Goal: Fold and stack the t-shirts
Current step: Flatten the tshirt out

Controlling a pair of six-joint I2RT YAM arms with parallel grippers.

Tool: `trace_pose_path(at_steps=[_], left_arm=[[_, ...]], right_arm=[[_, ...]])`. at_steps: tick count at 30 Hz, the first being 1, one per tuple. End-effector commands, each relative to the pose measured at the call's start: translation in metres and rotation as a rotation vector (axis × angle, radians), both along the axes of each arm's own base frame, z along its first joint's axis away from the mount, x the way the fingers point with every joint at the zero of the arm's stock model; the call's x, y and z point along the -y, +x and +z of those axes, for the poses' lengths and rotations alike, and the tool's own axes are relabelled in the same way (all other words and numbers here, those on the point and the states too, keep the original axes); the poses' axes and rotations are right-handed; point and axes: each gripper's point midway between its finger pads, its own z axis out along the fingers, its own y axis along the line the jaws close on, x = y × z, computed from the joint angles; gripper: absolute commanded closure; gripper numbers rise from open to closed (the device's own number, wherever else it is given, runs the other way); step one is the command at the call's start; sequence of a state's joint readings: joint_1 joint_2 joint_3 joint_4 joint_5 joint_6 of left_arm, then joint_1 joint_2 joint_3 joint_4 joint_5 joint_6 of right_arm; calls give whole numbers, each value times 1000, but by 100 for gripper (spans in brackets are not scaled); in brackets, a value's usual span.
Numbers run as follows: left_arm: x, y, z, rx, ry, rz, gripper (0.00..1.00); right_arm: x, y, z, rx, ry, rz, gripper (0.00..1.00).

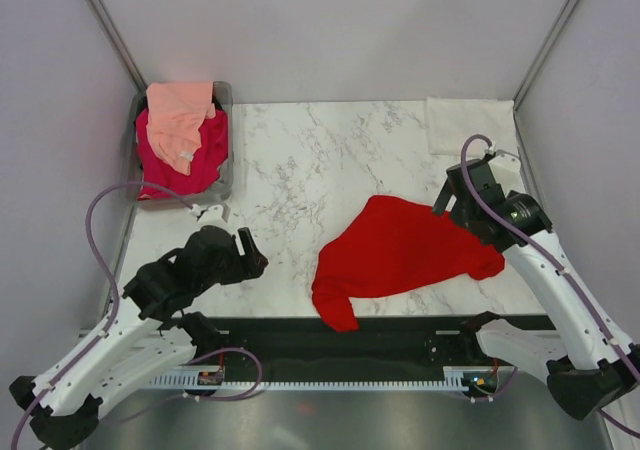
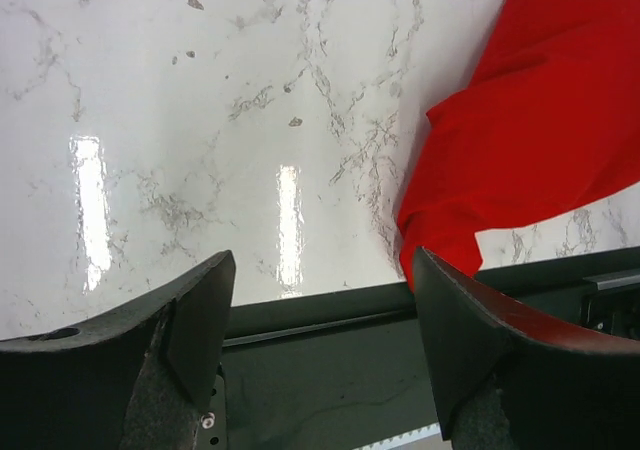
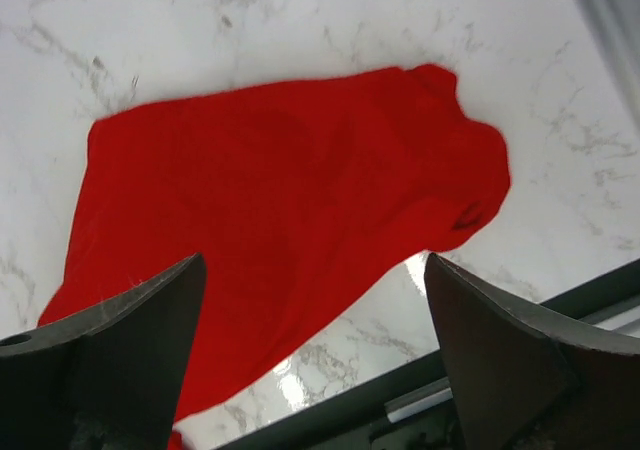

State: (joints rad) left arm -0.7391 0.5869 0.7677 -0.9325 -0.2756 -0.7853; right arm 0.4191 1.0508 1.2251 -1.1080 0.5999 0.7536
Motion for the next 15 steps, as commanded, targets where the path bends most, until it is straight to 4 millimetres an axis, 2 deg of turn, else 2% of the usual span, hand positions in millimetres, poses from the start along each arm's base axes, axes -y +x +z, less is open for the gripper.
trace_pose_path(at_steps=[1, 2, 3, 4, 5, 7, 8, 9, 11, 13, 15], left_arm=[[16, 2, -4, -34, 15, -80, 23], [19, 2, -9, -60, 28, -90, 24], [22, 1, -12, -74, 27, -100, 24], [28, -1, -13, -88, 12, -120, 24], [35, -1, -18, -96, -6, -126, 25], [47, -4, -26, -117, -34, -162, 24], [51, -7, -36, -141, -40, -163, 24], [60, -3, -39, -141, -56, -171, 24], [73, -11, -51, -177, -77, -202, 23], [99, -14, -54, -174, -121, -265, 23], [117, -22, -62, -199, -132, -302, 22]], right_arm=[[-34, -14, -19, -46, 172, 140, 2], [-44, -14, -20, -20, 225, 168, 2], [-50, -23, -45, -72, 258, 176, 2], [-59, -28, -55, -85, 303, 194, 2], [-75, -38, -76, -105, 359, 252, 4], [-95, -48, -96, -133, 433, 277, 5], [-109, -57, -115, -171, 437, 321, 5], [-116, -60, -122, -187, 435, 333, 5], [-128, -64, -137, -220, 408, 354, 5], [-128, -64, -149, -242, 388, 354, 7], [-130, -65, -161, -257, 388, 354, 13]])
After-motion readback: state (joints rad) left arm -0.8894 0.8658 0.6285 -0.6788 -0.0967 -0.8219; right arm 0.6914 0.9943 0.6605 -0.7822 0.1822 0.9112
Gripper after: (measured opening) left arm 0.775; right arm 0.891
